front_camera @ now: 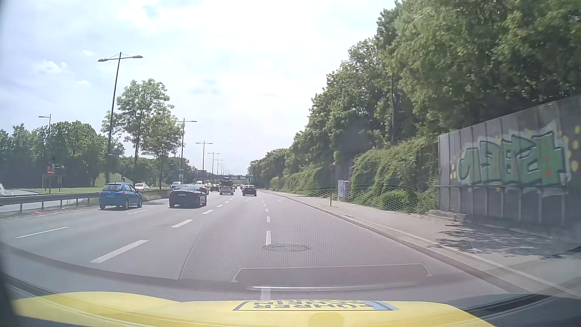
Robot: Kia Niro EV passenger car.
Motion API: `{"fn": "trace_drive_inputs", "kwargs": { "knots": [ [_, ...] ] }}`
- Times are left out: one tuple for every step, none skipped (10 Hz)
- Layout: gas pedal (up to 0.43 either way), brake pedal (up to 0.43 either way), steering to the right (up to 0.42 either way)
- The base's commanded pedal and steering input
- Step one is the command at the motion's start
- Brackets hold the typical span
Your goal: Follow the waypoints while adhering to traffic rules and regulations
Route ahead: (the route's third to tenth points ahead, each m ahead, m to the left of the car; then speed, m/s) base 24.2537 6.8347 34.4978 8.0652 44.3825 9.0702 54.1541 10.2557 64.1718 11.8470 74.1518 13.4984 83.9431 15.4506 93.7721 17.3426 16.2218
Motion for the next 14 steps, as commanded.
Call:
{"fn": "trace_drive_inputs", "kwargs": {
  "knots": [
    [0.039,0.000,-0.017],
    [0.028,0.000,-0.017],
    [0.028,0.000,-0.017],
    [0.028,0.000,-0.018],
    [0.039,0.000,-0.018],
    [0.039,0.000,-0.018],
    [0.047,0.000,-0.018],
    [0.047,0.000,-0.018],
    [0.047,0.000,-0.018],
    [0.047,0.000,-0.018],
    [0.047,0.000,-0.017],
    [0.047,0.000,-0.017],
    [0.047,0.000,-0.016],
    [0.059,0.000,-0.014]
  ]
}}
